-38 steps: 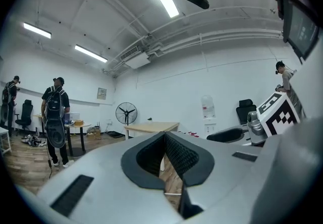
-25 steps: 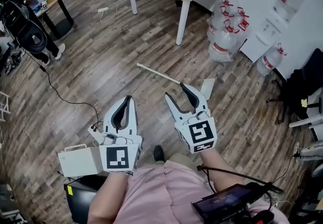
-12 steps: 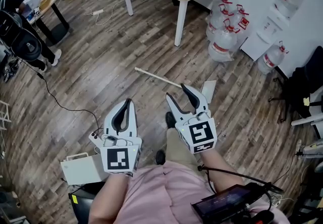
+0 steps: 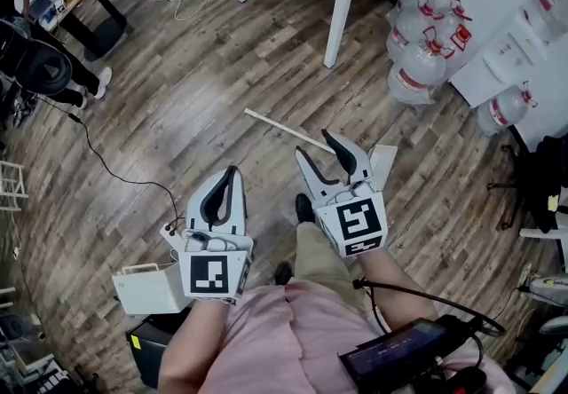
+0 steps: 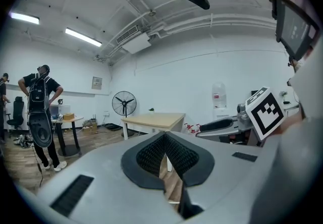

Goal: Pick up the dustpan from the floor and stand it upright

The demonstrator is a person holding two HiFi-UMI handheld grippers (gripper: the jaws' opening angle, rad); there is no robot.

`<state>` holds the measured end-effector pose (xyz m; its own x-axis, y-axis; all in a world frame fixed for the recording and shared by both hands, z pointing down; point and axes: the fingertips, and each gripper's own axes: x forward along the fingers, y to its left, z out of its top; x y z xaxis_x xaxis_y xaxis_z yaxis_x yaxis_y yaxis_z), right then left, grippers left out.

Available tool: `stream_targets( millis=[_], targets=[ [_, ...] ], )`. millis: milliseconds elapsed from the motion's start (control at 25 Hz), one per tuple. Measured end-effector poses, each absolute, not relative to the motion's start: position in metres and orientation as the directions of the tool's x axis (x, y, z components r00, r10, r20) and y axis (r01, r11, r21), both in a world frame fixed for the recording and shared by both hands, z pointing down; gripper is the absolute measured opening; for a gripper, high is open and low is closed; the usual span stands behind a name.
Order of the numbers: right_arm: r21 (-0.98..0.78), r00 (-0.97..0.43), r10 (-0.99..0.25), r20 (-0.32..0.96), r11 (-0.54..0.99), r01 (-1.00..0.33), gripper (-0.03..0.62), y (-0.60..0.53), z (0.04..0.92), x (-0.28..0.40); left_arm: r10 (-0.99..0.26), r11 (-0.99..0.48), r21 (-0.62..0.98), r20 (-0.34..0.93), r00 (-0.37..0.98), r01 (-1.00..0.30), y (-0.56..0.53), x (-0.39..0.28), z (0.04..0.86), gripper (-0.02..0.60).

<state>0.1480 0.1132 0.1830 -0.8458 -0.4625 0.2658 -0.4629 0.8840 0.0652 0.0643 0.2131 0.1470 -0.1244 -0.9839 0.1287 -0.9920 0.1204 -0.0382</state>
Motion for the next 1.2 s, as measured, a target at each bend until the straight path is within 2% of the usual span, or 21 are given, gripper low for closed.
stream_targets(
  millis=[520,960,1200],
  targets=[
    [0.083,-0.91,-0.355,0.215,0.935,-0.345,0.198,-0.028,0.155,0.065,-0.949,0.286,-0.083,0.111,-0.294,-0.955,0.097,-0.004,0.117,0.014],
    [0.102,-0.927,-0.278,0.25,0.96,-0.26,0.198,-0.071,0.173,-0.01,-0.921,0.363,-0.04,0.135,-0.365,-0.931,0.057,-0.078,0.139,0.012],
    [0.089,-0.918,-0.244,0.313,0.97,-0.227,0.198,-0.098,0.206,-0.061,-0.914,0.37,-0.023,0.17,-0.368,-0.929,0.026,-0.132,0.165,0.012]
  ],
)
